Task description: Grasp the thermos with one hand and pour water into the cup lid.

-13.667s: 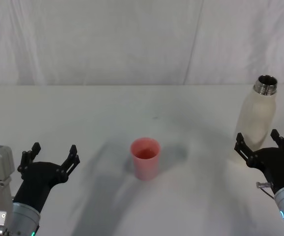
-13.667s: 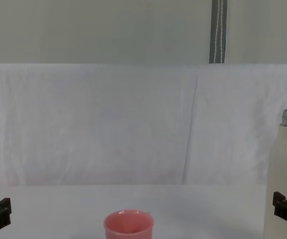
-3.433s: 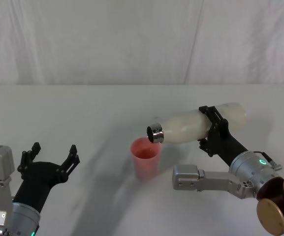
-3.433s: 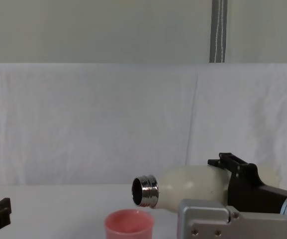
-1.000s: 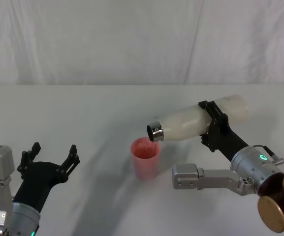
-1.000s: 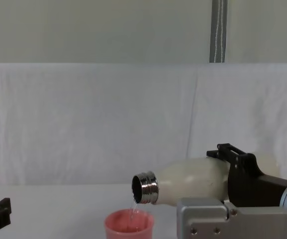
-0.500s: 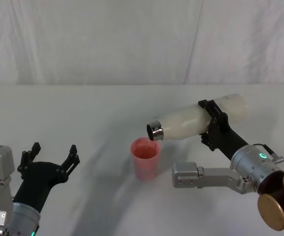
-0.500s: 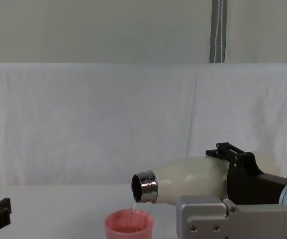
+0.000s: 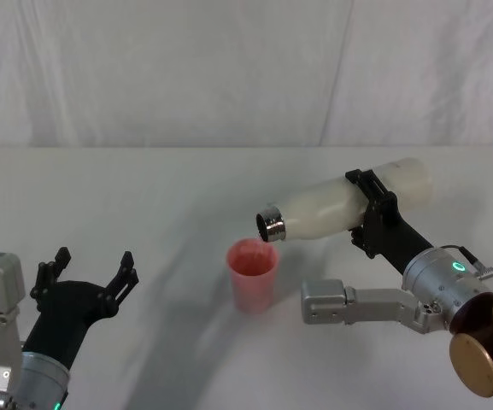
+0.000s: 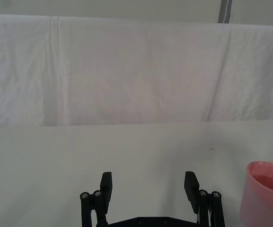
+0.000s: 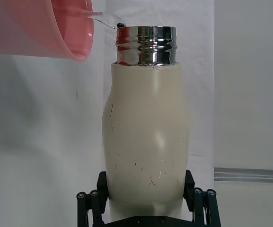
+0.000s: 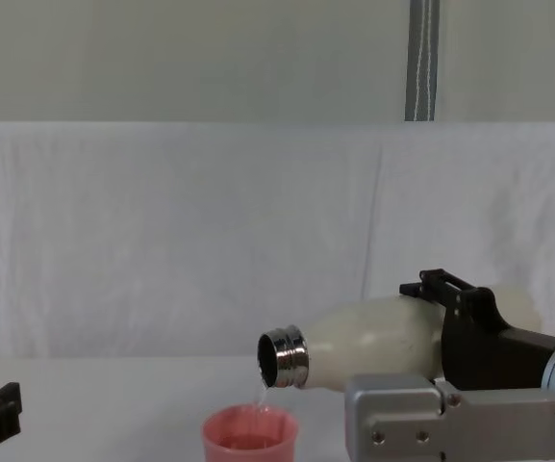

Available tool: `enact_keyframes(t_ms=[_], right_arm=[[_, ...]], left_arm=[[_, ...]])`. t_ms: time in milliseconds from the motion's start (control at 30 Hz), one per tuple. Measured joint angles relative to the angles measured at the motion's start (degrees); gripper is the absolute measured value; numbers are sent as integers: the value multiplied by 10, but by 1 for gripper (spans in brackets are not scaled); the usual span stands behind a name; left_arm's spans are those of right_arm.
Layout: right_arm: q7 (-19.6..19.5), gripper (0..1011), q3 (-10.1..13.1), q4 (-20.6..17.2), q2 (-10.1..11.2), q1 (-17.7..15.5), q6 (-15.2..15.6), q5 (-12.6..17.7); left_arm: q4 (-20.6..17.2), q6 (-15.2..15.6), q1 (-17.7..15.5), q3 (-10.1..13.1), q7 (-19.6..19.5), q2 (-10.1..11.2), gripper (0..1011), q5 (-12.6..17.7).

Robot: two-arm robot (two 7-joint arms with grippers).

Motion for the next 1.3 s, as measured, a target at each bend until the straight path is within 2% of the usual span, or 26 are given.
enact_keyframes(t_ms=[1300], right_arm=[[0, 951, 3, -1, 3, 0, 2, -1]], left_arm=[[0, 0, 0, 0, 0, 0, 1001, 0]])
